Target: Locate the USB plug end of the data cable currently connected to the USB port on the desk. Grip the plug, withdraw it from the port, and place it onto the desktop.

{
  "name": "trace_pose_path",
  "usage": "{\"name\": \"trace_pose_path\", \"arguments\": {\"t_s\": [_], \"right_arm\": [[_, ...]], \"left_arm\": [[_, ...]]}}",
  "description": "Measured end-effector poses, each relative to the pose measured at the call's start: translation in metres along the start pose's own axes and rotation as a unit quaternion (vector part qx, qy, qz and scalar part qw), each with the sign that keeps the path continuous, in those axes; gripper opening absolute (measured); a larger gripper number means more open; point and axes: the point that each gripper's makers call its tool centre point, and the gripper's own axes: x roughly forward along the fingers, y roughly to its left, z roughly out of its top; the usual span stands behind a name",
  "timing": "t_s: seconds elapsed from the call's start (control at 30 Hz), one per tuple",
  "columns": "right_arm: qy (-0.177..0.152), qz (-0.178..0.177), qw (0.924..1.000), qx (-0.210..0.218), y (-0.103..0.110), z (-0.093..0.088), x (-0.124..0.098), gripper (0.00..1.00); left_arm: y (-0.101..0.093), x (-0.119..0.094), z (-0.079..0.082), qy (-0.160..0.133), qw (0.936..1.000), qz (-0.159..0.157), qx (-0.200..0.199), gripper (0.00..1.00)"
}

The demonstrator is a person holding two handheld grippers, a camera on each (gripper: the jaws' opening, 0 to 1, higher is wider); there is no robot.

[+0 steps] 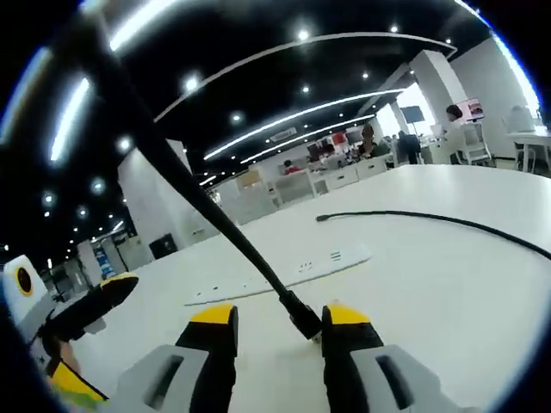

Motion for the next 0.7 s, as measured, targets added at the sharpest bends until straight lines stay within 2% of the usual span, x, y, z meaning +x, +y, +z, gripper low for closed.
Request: {"name": "trace_pose_path", "arguments": {"t_s": [0.03,0.07,0.1,0.17,0.23,0.33,0.4,0.47,0.5,0.53,0.6,0.63,0.7], "right_arm": [[0.004,0.019,0.9991,0.037,0.006,0.002,-0.001,0.4],[-0.006,0.038,0.9962,0.079,0.013,0.006,-0.004,0.41],[-0.004,0.049,0.9914,0.121,0.018,0.008,-0.007,0.41],[-0.006,0.066,0.9823,0.175,0.023,0.014,-0.011,0.41],[-0.002,0.065,0.9787,0.194,0.02,0.016,-0.01,0.41],[0.001,0.07,0.968,0.241,0.011,0.017,-0.007,0.39],[-0.01,0.069,0.9681,0.241,0.007,0.017,-0.009,0.4],[-0.024,0.052,0.9715,0.23,-0.001,0.017,-0.007,0.46],[-0.02,0.059,0.9682,0.242,0.001,0.015,-0.007,0.48],[-0.023,0.072,0.9598,0.27,0.006,0.017,-0.008,0.47],[-0.025,0.1,0.9345,0.341,0.014,0.022,-0.01,0.5],[-0.029,0.103,0.9305,0.35,0.014,0.024,-0.009,0.52],[-0.026,0.094,0.8994,0.426,0.007,0.023,-0.007,0.54]], "left_arm": [[-0.001,0.0,0.0,0.0,1.0,-0.001,0.0,0.93],[-0.001,0.001,0.0,0.001,1.0,-0.001,0.0,0.93],[-0.002,0.001,-0.001,0.002,1.0,-0.002,0.0,0.93],[-0.005,0.002,-0.002,0.004,1.0,-0.005,0.0,0.93],[-0.007,0.003,-0.004,0.007,1.0,-0.006,0.001,0.93],[-0.007,0.003,-0.004,0.007,1.0,-0.006,-0.002,0.93],[-0.008,0.004,-0.005,0.005,1.0,-0.005,-0.004,0.93],[-0.008,0.005,-0.005,0.003,1.0,-0.005,-0.006,0.93],[-0.009,0.006,-0.006,0.004,1.0,-0.006,-0.007,0.93],[-0.01,0.006,-0.007,0.006,1.0,-0.006,-0.005,0.93],[-0.01,0.007,-0.009,0.009,0.9999,-0.007,-0.005,0.92],[-0.009,0.007,-0.01,0.009,0.9999,-0.006,-0.006,0.92],[-0.009,0.007,-0.011,0.009,0.9999,-0.005,-0.01,0.92]]}}
